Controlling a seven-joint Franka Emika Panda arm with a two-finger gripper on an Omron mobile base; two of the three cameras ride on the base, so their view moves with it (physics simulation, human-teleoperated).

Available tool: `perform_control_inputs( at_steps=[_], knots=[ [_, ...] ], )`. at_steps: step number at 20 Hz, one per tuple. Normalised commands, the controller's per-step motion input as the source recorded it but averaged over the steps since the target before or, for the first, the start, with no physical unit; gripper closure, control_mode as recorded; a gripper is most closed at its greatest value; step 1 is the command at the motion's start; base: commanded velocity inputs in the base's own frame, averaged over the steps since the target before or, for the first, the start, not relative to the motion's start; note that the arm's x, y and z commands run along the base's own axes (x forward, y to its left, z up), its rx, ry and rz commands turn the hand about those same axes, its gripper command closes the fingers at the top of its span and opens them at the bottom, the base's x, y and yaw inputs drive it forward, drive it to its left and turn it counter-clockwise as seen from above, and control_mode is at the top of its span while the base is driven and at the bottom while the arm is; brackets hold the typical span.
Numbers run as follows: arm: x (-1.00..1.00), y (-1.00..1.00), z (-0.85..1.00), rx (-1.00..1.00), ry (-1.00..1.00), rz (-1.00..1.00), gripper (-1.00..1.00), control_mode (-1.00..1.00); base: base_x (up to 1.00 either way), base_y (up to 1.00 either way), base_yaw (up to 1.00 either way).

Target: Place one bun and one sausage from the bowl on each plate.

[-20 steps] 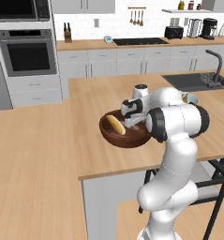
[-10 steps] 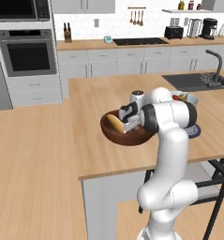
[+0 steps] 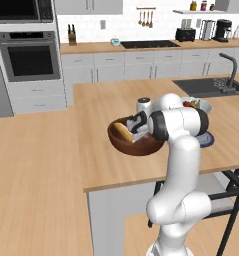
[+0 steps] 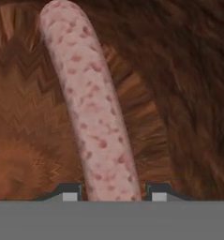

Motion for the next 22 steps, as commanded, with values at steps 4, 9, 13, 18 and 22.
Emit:
perform_control_inputs(
  at_steps=[4,9,13,18,22],
  knots=[
    [-0.56,0.0,0.47,0.0,-0.11,0.0,1.0,-1.0,0.0,0.0,0.0],
    [-0.72,0.05,1.0,0.0,-0.25,-0.01,1.0,-1.0,0.0,0.0,0.0],
    [-1.0,0.01,1.0,0.0,-0.1,-0.09,1.0,-1.0,0.0,0.0,0.0],
    [-1.0,0.0,1.0,0.07,-0.11,-0.18,1.0,-1.0,0.0,0.0,0.0],
    [-0.5,-0.02,0.49,0.06,-0.04,-0.09,1.0,1.0,-0.5,-0.28,-0.07]
  ],
)
